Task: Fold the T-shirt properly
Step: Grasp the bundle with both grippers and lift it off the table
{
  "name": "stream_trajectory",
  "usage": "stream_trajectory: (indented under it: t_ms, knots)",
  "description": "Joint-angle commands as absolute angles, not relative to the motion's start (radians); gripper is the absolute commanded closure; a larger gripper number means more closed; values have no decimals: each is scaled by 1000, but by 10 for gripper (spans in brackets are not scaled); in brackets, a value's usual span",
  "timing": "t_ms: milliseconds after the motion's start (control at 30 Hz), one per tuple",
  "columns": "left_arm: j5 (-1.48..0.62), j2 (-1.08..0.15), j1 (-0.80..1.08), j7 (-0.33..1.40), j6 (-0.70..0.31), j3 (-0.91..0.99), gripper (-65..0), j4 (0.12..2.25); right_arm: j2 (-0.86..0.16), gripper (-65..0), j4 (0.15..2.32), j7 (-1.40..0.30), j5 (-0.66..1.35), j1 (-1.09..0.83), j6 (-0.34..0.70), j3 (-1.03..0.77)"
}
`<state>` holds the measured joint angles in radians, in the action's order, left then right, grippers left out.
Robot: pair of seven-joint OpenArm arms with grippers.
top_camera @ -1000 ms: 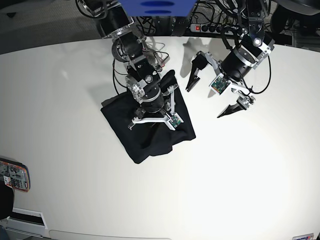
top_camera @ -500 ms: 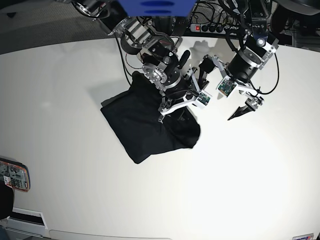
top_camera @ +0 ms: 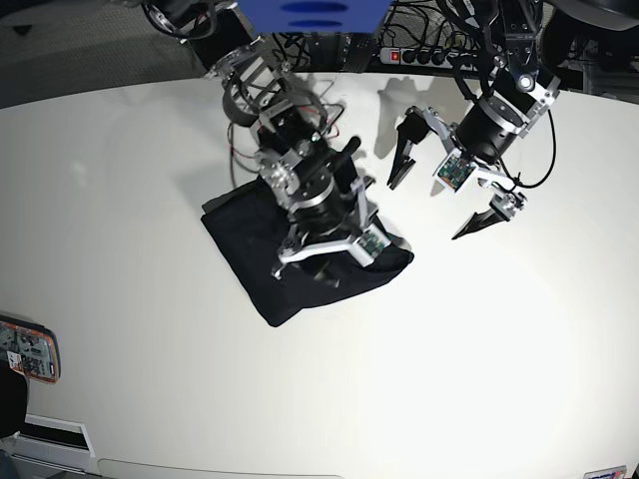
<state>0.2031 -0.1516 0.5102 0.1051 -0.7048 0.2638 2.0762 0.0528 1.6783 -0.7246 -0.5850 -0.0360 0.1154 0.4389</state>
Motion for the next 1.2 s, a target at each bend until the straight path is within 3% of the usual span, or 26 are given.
stream_trajectory:
  t_ms: [0,133,400,767,1167]
  knots:
    - [183,-153,512,79,-698,265,-650,2098,61,-347,1693,-690,-556,-31,116,418]
    - [183,-153,512,79,-698,257,-650,2098,61,-347,1696,-676,-449,4,120,326]
    - [196,-153,544,87,-698,61,-650,2092,61,-347,1685,-677,-300,120,120,225]
    - [197,-153,496,162,-698,-147,-650,1925,61,-346,1506,-714,-300,265,120,223]
    - [197,-153,406,171,-698,-147,-650,1764,61,-346,1219,-708,-300,401,122,219]
